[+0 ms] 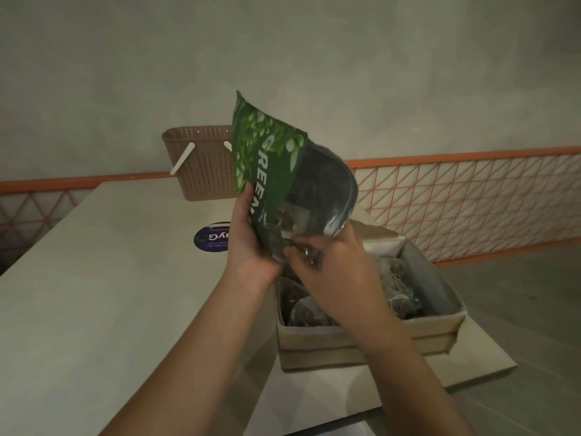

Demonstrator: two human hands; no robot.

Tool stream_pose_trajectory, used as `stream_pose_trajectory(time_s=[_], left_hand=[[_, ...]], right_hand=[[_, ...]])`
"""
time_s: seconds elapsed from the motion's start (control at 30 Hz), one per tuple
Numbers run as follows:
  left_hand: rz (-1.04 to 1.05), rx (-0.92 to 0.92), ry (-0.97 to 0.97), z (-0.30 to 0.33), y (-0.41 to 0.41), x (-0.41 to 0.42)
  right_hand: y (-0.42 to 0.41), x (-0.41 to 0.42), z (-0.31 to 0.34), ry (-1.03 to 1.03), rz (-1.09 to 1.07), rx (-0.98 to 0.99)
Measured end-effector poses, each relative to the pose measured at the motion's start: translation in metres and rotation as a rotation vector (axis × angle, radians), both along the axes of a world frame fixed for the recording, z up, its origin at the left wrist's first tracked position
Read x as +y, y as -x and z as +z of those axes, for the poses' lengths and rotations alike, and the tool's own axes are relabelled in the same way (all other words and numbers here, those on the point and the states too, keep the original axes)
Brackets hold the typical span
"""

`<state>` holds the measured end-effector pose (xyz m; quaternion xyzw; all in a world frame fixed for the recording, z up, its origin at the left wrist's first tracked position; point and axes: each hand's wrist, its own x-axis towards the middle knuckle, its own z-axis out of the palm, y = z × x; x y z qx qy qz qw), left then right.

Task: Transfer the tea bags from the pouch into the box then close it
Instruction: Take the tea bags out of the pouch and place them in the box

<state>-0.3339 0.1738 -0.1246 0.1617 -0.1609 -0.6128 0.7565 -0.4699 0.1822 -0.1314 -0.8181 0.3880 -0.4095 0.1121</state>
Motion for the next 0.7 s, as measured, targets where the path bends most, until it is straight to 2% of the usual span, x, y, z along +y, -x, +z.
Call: stream_pose_trajectory(time_s=[0.23, 0.4, 0.47, 0.6, 0.7], left_hand=[[-0.003, 0.02, -0.036, -0.007, 0.003, 0.001], [-0.001, 0.038, -0.025, -0.006, -0.002, 0.0], [-0.011, 0.058, -0.036, -0.005, -0.002, 0.001], [-0.013, 0.061, -0.052, -0.004, -0.004, 0.003], [0.029, 0.05, -0.068, -0.007, -0.007, 0.001]], right_hand=[[0.007, -0.001, 0.011, -0.106, -0.016, 0.121], [0.012, -0.006, 0.011, -0.219, 0.118, -0.008], [0.014, -0.004, 0.016, -0.217, 0.157, -0.106], [0.024, 0.001, 0.03, -0.177, 0.2, -0.483], [0.034, 0.0, 0.038, -0.277, 0.245, -0.695]])
